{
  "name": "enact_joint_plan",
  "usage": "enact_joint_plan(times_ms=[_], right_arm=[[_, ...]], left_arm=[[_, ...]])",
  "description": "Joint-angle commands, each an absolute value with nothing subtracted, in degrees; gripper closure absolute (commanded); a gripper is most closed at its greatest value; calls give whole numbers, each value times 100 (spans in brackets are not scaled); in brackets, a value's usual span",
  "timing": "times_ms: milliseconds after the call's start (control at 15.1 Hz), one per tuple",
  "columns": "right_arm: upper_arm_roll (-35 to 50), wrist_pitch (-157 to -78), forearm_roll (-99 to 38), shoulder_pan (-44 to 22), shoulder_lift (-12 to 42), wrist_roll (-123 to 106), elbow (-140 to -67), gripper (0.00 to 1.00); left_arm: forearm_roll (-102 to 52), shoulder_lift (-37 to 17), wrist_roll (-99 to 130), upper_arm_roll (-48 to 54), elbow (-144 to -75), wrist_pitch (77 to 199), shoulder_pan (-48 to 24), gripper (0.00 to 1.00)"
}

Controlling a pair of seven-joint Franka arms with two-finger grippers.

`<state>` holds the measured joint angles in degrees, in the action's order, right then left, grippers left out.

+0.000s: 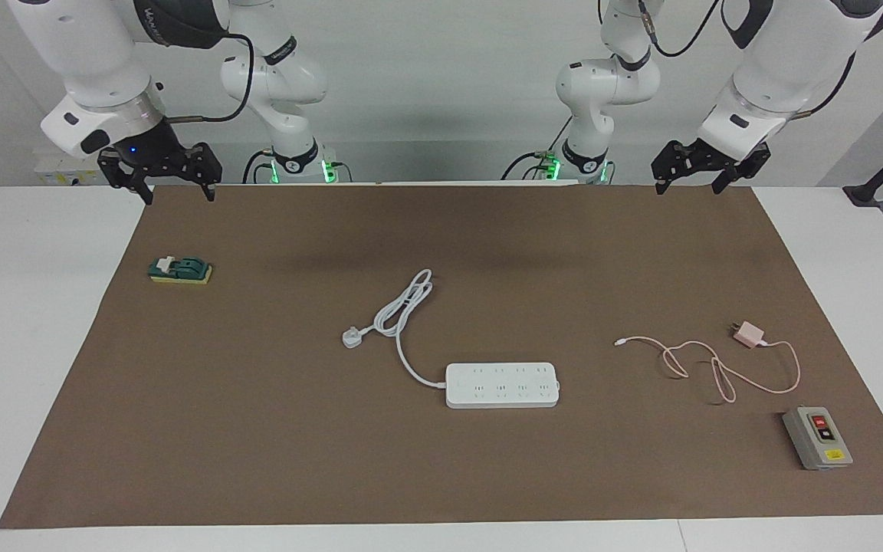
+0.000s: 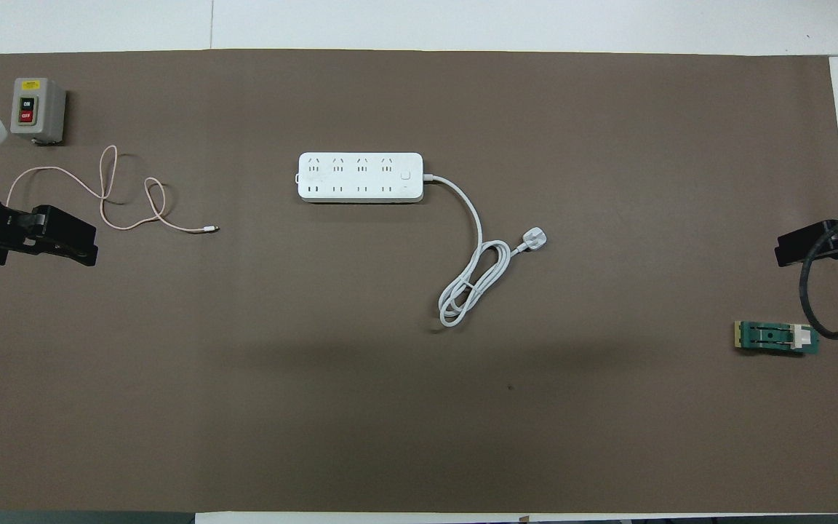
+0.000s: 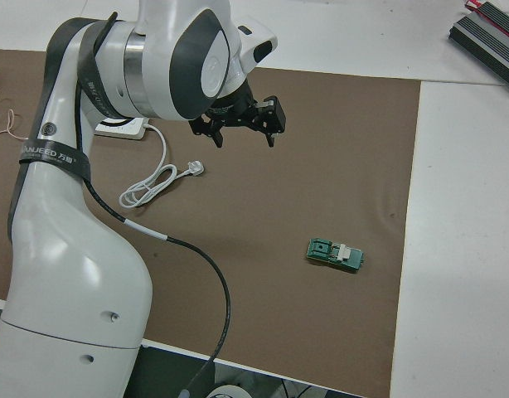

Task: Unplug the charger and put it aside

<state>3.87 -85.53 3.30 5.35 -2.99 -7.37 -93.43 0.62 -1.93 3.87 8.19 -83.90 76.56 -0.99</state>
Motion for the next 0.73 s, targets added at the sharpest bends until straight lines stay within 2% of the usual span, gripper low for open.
enact_joint_plan(times_ms=[0, 663], right_arm=[[422, -8552, 325, 554, -431, -729, -9483, 0], [360, -8543, -18, 615, -431, -729, -9466, 0]], left_arm=[[88, -97, 325, 756, -8517, 7752, -158, 0], [88, -97, 334, 756, -8543, 8007, -158, 0]])
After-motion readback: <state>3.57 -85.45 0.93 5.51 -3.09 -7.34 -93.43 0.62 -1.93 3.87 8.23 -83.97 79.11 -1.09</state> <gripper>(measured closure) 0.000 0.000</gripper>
